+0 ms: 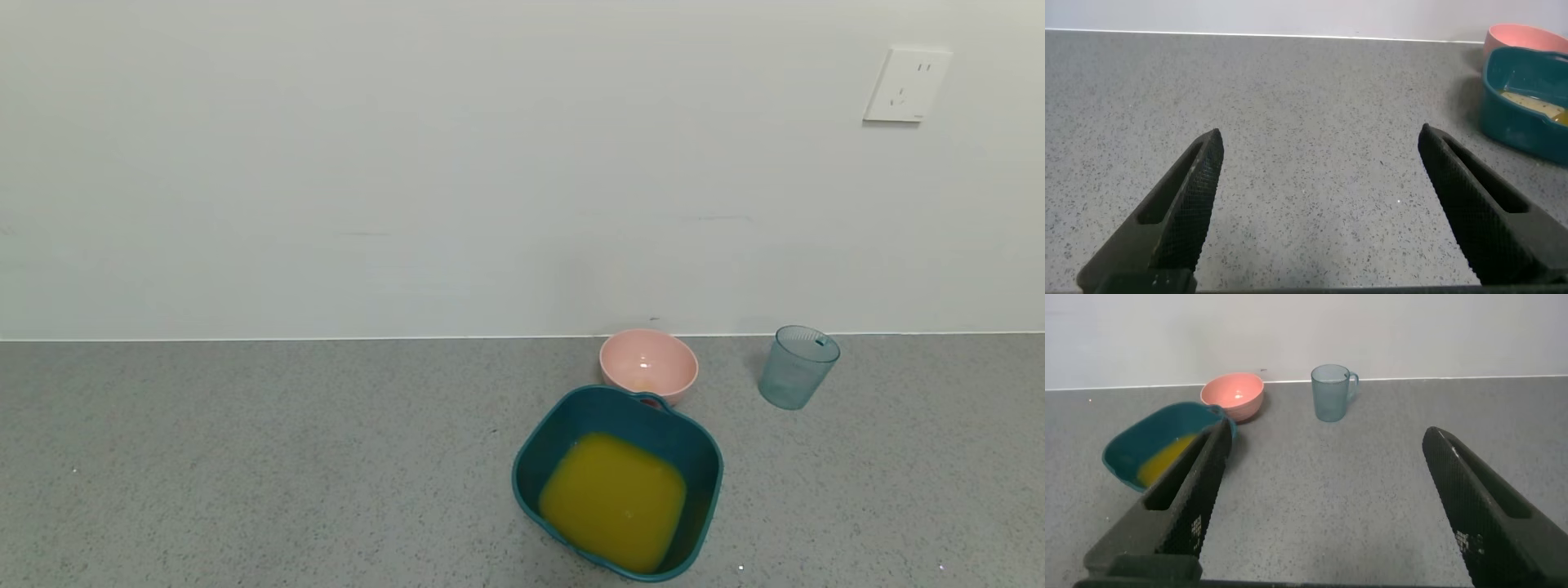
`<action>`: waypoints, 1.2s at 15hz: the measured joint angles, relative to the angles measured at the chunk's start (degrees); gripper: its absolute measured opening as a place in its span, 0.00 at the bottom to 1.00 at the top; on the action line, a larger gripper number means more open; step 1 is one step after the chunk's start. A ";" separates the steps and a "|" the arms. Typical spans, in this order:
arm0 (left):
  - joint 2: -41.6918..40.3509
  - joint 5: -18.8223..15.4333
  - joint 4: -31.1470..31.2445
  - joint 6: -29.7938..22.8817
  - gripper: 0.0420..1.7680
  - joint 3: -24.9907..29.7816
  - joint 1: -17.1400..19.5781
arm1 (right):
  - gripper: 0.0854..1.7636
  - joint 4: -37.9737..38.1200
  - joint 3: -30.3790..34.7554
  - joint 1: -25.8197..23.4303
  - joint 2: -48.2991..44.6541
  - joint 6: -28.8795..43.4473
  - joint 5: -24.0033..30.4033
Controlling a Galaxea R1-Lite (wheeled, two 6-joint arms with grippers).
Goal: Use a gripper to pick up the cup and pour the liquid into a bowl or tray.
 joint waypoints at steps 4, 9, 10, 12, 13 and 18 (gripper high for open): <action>0.00 -0.02 0.00 0.00 0.97 0.00 0.00 | 0.96 -3.39 8.24 -0.45 -6.69 -0.10 -0.11; 0.00 0.00 0.00 0.00 0.97 0.00 0.00 | 0.96 -15.47 21.25 -0.61 -11.06 -0.40 -0.82; 0.00 0.00 0.00 0.00 0.97 0.00 0.00 | 0.96 -17.51 23.48 -0.67 -11.33 -1.10 -1.21; 0.00 -0.02 -0.01 0.00 0.97 0.00 0.00 | 0.96 -20.24 27.45 -0.76 -11.52 -2.61 -1.62; 0.00 -0.02 0.00 0.00 0.97 0.00 0.00 | 0.96 -21.16 29.11 -0.80 -11.58 -2.83 -1.69; 0.00 0.02 0.00 0.00 0.97 0.00 0.00 | 0.96 -24.86 36.77 -0.87 -11.63 -4.75 -1.28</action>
